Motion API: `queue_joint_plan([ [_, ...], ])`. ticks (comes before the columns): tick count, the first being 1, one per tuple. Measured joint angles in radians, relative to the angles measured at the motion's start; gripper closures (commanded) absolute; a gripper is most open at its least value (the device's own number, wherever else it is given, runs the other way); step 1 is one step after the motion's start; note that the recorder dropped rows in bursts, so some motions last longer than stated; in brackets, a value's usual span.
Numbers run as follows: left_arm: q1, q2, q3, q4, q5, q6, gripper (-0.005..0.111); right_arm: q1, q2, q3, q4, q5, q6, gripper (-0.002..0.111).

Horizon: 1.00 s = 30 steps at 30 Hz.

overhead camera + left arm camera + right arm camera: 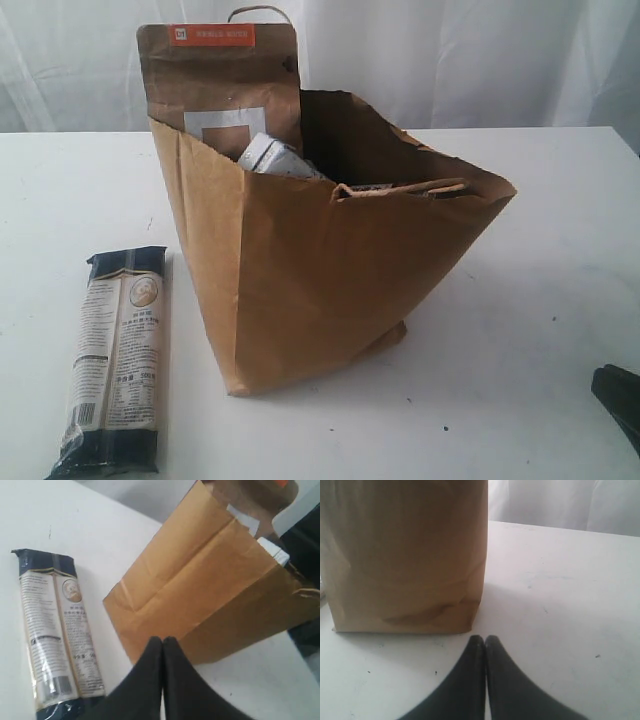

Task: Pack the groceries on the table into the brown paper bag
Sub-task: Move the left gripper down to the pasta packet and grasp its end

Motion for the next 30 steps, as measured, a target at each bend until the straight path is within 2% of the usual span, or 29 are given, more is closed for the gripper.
queue_joint_plan([
  [3, 0.000, 0.240, -0.179, 0.068, 0.182, 0.088, 0.107, 0.000, 0.000, 0.000, 0.000, 0.002, 0.000, 0.108],
  [5, 0.000, 0.402, -0.263, 0.102, 0.229, 0.146, 0.107, 0.000, 0.000, 0.000, 0.000, 0.002, 0.000, 0.108],
  [8, 0.000, 0.659, -0.371, 0.109, 0.216, 0.221, 0.107, 0.000, 0.000, 0.000, 0.000, 0.004, 0.000, 0.108],
  [12, 0.000, 0.878, -0.409, 0.122, 0.185, 0.246, 0.107, 0.000, 0.000, 0.000, 0.000, 0.005, 0.000, 0.108],
  [19, 0.000, 1.028, -0.412, 0.095, 0.140, 0.242, 0.105, 0.000, 0.000, 0.000, 0.000, 0.005, 0.000, 0.108],
  [22, 0.000, 1.074, -0.412, 0.077, 0.148, 0.245, 0.087, 0.000, 0.000, 0.000, 0.000, 0.005, 0.000, 0.108],
  [25, -0.007, 1.113, -0.412, 0.077, 0.162, 0.267, 0.053, 0.000, 0.000, 0.000, 0.000, 0.005, 0.000, 0.108],
  [26, -0.012, 1.124, -0.412, 0.077, 0.164, 0.270, 0.035, 0.000, 0.000, 0.000, 0.000, 0.005, 0.000, 0.108],
  [28, -0.028, 1.149, -0.412, 0.073, 0.160, 0.254, 0.012, 0.000, 0.000, 0.000, 0.000, 0.005, 0.000, 0.108],
  [29, -0.038, 1.162, -0.412, 0.074, 0.153, 0.238, 0.004, 0.000, 0.000, 0.000, 0.000, 0.005, 0.000, 0.108],
  [30, -0.048, 1.174, -0.412, 0.072, 0.142, 0.223, 0.001, 0.000, 0.000, 0.000, 0.000, 0.005, 0.000, 0.108],
])
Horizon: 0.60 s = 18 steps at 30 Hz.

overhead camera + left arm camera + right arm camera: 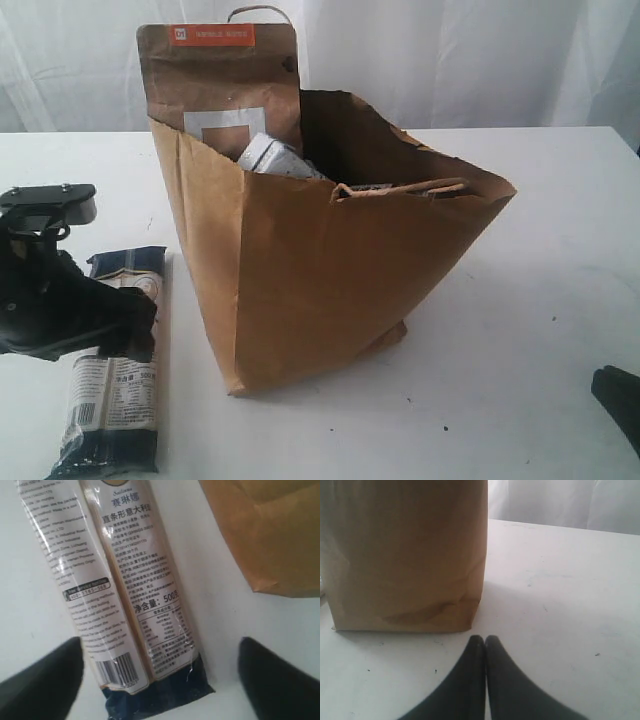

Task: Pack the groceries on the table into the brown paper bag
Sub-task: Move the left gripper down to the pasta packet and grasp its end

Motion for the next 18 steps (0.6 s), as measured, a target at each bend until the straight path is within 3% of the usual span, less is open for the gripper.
queue_joint_plan([
  [6, -0.036, 0.101, 0.000, -0.001, -0.031, -0.043, 0.002, 0.000, 0.000, 0.000, 0.000, 0.000, 0.000, 0.108],
  [18, -0.036, 0.163, 0.000, 0.006, -0.051, -0.049, 0.002, 0.000, 0.000, 0.000, 0.000, 0.000, 0.000, 0.108],
])
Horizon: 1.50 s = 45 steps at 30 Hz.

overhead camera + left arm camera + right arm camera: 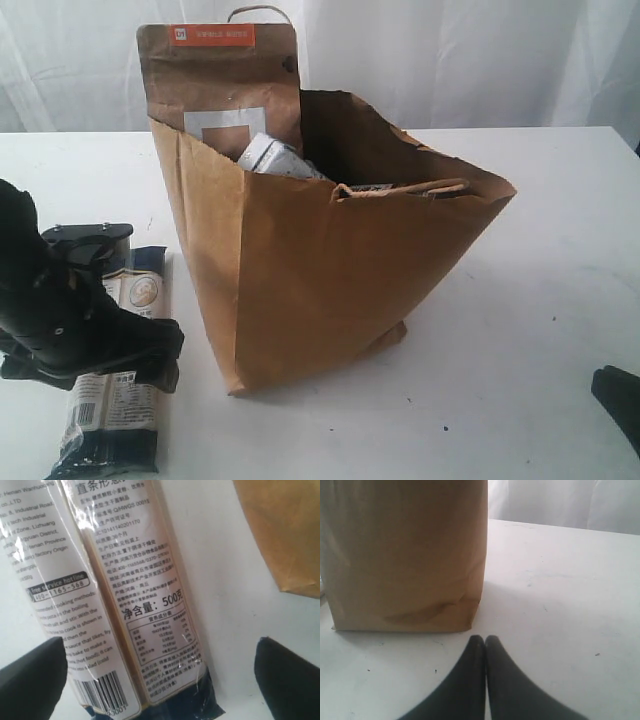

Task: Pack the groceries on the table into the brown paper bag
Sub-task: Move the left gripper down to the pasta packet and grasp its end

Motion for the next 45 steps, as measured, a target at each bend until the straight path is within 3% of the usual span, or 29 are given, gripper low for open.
queue_joint_plan([
  [17, 0.000, 0.108, 0.000, 0.022, 0.011, -0.008, 0.002, 0.000, 0.000, 0.000, 0.000, 0.000, 0.000, 0.108],
  [32, 0.048, 0.193, -0.011, 0.025, -0.020, -0.020, 0.003, 0.000, 0.000, 0.000, 0.000, 0.000, 0.000, 0.108],
  [35, 0.042, 0.204, -0.012, 0.032, -0.016, -0.020, 0.019, 0.000, 0.000, 0.000, 0.000, 0.000, 0.000, 0.108],
  [38, 0.037, 0.202, 0.009, 0.056, -0.029, -0.011, 0.055, 0.000, 0.000, 0.000, 0.000, 0.000, 0.000, 0.108],
  [39, 0.037, 0.197, 0.017, 0.060, -0.034, -0.003, 0.074, 0.000, 0.000, 0.000, 0.000, 0.000, 0.000, 0.108],
  [41, 0.037, 0.183, 0.041, 0.061, -0.057, 0.010, 0.100, 0.000, 0.000, 0.000, 0.000, 0.000, 0.000, 0.108],
  [42, 0.037, 0.175, 0.051, 0.061, -0.068, 0.017, 0.106, 0.000, 0.000, 0.000, 0.000, 0.000, 0.000, 0.108],
  [45, 0.030, 0.137, 0.098, 0.064, -0.117, 0.034, 0.106, 0.000, 0.000, 0.000, 0.000, 0.000, 0.000, 0.108],
])
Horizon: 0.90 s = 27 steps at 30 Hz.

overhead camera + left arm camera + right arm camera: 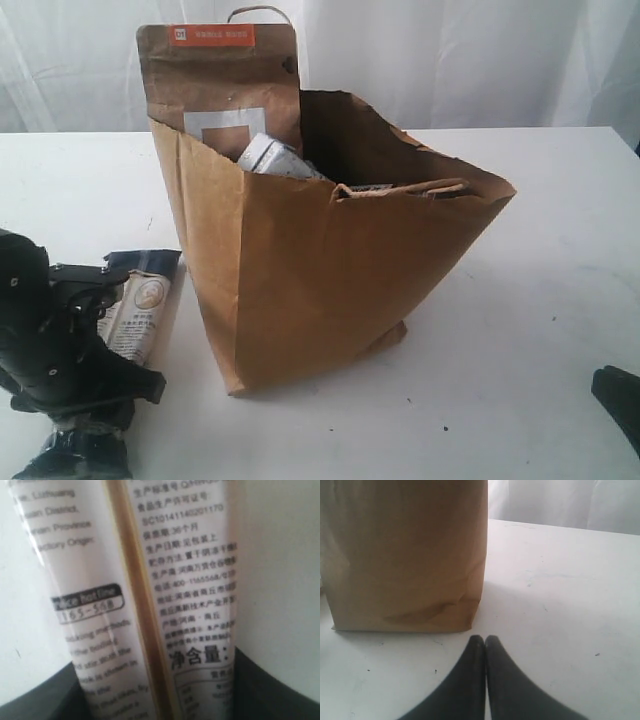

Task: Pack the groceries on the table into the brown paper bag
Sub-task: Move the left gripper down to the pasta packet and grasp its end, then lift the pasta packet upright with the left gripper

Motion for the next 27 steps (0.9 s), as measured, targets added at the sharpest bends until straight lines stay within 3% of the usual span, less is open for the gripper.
queue_joint_plan([
  [5, -0.006, -0.069, 0.052, -0.039, 0.014, 0.027, 0.106, 0.000, 0.000, 0.000, 0.000, 0.000, 0.000, 0.108],
  [15, -0.009, -0.138, 0.081, -0.068, 0.185, 0.067, 0.106, 0.000, 0.000, 0.000, 0.000, 0.000, 0.000, 0.108],
  [22, -0.009, -0.203, 0.142, -0.068, 0.211, 0.111, 0.104, 0.000, 0.000, 0.000, 0.000, 0.000, 0.000, 0.108],
  [24, -0.009, -0.218, 0.156, -0.068, 0.218, 0.125, 0.095, 0.000, 0.000, 0.000, 0.000, 0.000, 0.000, 0.108],
  [27, -0.009, -0.230, 0.159, -0.068, 0.224, 0.144, 0.065, 0.000, 0.000, 0.000, 0.000, 0.000, 0.000, 0.108],
])
